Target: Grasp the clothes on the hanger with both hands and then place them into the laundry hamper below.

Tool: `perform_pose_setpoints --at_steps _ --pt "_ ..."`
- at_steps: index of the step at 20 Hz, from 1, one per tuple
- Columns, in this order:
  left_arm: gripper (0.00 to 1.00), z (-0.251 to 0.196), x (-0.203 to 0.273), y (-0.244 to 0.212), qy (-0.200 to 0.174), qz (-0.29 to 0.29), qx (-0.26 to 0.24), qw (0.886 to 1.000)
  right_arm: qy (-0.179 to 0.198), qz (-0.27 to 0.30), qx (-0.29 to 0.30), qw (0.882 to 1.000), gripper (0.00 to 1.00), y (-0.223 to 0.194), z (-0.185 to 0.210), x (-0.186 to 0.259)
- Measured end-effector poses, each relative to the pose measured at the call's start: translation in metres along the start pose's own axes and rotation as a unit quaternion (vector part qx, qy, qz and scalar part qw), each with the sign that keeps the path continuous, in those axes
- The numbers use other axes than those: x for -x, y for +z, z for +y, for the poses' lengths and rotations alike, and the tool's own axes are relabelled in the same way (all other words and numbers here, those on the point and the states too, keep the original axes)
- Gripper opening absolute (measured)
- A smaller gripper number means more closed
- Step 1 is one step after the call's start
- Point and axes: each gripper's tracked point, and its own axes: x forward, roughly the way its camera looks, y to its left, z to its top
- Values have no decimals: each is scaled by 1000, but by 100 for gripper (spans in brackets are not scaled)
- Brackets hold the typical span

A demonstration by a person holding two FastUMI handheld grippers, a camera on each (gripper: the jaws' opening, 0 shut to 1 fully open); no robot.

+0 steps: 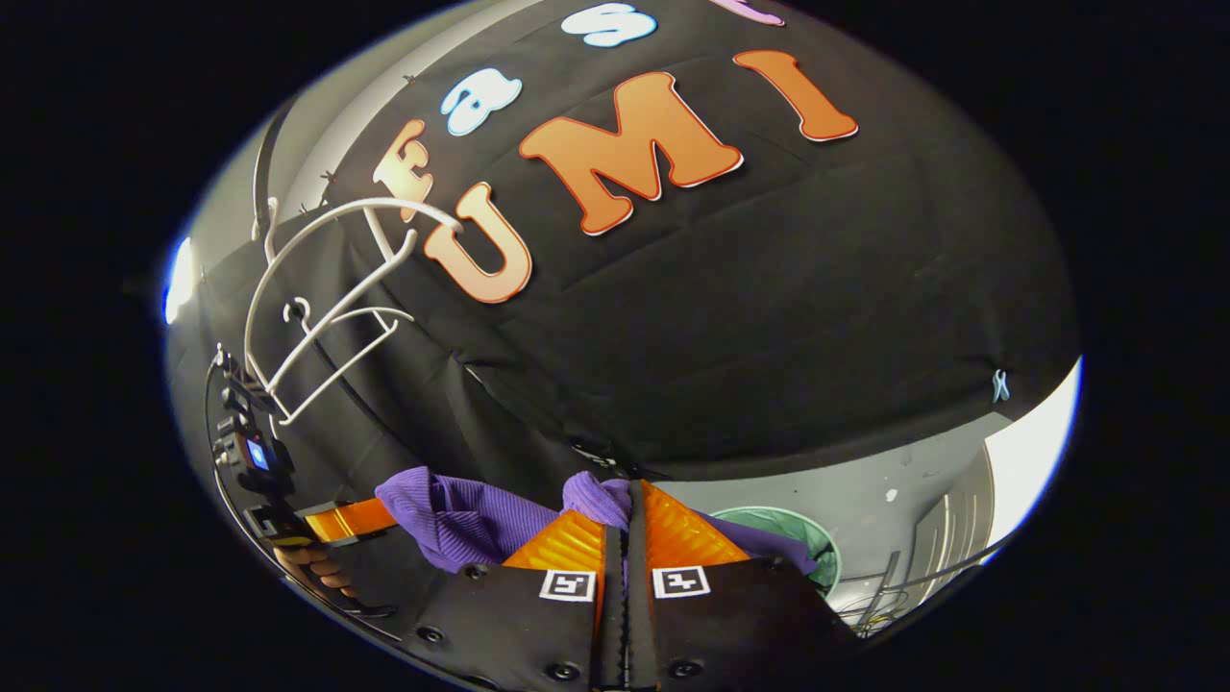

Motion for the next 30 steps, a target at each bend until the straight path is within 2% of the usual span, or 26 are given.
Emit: perform_pose_setpoints --at_steps 3,9,16,20,23,25,26,28,29,30 --pt "0 -1 -20 -18 6 57 -10 998 -31 18 8 999 8 -23 -19 0" --pt "0 -1 -43 -47 20 133 -23 991 -88 56 4 995 9 -59 -58 -9" --pt "1 16 -48 -79 45 209 -48 976 -134 113 0 985 9 -108 -82 -24" --pt "9 30 -49 -106 53 242 -47 968 -161 148 5 976 9 -137 -91 -28" --pt "22 34 -45 -107 59 240 -40 968 -181 170 15 969 9 -150 -99 -28" --pt "47 38 -41 -99 66 234 -37 969 -193 181 23 964 14 -156 -103 -25" --pt "60 41 -41 -97 71 231 -37 970 -187 175 23 966 14 -154 -99 -23" --pt "82 42 -38 -91 81 222 -37 971 -176 160 26 971 44 -148 -89 -17" --pt "83 40 -39 -86 80 211 -35 974 -179 152 34 971 59 -142 -90 -11" --pt "86 40 -35 -88 82 207 -33 974 -180 144 39 972 51 -136 -90 -5"
